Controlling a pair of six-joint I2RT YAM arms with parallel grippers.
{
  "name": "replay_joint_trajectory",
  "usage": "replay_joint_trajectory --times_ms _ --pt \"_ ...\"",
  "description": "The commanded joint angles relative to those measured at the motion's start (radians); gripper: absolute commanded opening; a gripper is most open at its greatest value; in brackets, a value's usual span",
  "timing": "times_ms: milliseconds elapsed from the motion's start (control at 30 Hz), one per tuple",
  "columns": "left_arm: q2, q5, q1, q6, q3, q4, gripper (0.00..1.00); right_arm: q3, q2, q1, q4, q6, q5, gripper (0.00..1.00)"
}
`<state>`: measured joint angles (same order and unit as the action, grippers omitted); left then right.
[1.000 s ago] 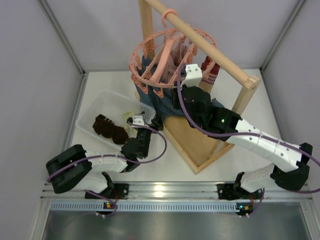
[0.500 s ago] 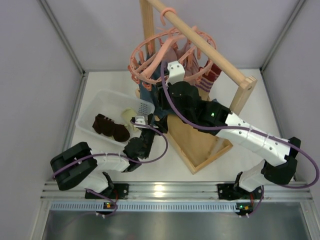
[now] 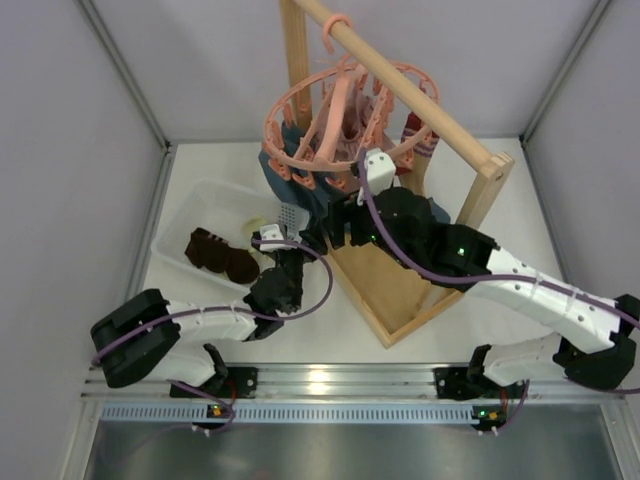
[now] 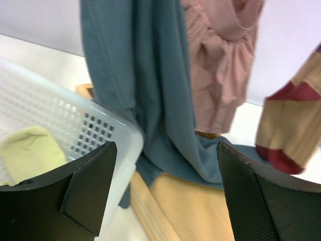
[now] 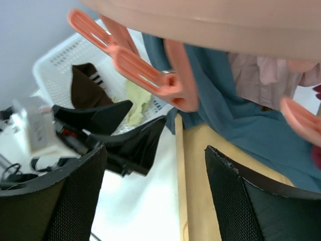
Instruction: Remove the socks clipped to the hanger
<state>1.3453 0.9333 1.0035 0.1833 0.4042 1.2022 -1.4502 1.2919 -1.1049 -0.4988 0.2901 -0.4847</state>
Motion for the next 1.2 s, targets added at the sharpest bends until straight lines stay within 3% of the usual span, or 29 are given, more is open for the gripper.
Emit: replay_joint_trajectory --times_ms 0,67,233,367,633,800,900,933,1033,1067,1100,1167 --pt "-0.055 0.151 -0.009 0.053 0.111 -0.258 0.86 0.049 -0.086 -0.003 0.000 0.046 0.073 0.75" --pt "-0.049 0.180 -0.023 0.119 0.153 -0.426 0.90 0.077 -0.121 -0.004 0.009 0.066 0.084 0.75" --pt "-0.028 0.188 -0.029 0.243 0.160 -0.555 0.94 0.151 -0.181 -0.010 0.014 0.095 0.132 0.75" --pt "0.032 0.125 -0.049 0.301 0.219 -0.749 0.92 0.189 -0.218 -0.015 0.013 0.101 0.150 0.75" --pt "0.100 -0.014 -0.140 0.458 0.231 -0.921 0.88 0.274 -0.301 -0.018 0.020 0.109 0.161 0.75" --pt "0.080 0.048 -0.164 0.479 0.208 -0.972 0.85 0.289 -0.312 -0.018 0.020 0.101 0.167 0.75" --pt "0.077 0.058 -0.169 0.453 0.203 -0.975 0.72 0.287 -0.310 -0.018 0.011 0.100 0.167 0.75" --pt "0.074 0.036 -0.171 0.450 0.199 -0.981 0.54 0.286 -0.310 -0.018 0.011 0.098 0.169 0.74" --pt "0.040 -0.017 -0.171 0.476 0.173 -0.983 0.26 0.287 -0.318 -0.018 0.009 0.098 0.161 0.74" --pt "0.025 -0.042 -0.171 0.490 0.142 -0.983 0.07 0.286 -0.318 -0.018 0.008 0.100 0.155 0.74" --pt "0.006 -0.053 -0.171 0.504 0.128 -0.983 0.01 0.286 -0.318 -0.018 0.008 0.096 0.155 0.74" --pt "-0.069 -0.080 -0.171 0.539 0.096 -0.990 0.00 0.283 -0.318 -0.018 0.008 0.098 0.156 0.75"
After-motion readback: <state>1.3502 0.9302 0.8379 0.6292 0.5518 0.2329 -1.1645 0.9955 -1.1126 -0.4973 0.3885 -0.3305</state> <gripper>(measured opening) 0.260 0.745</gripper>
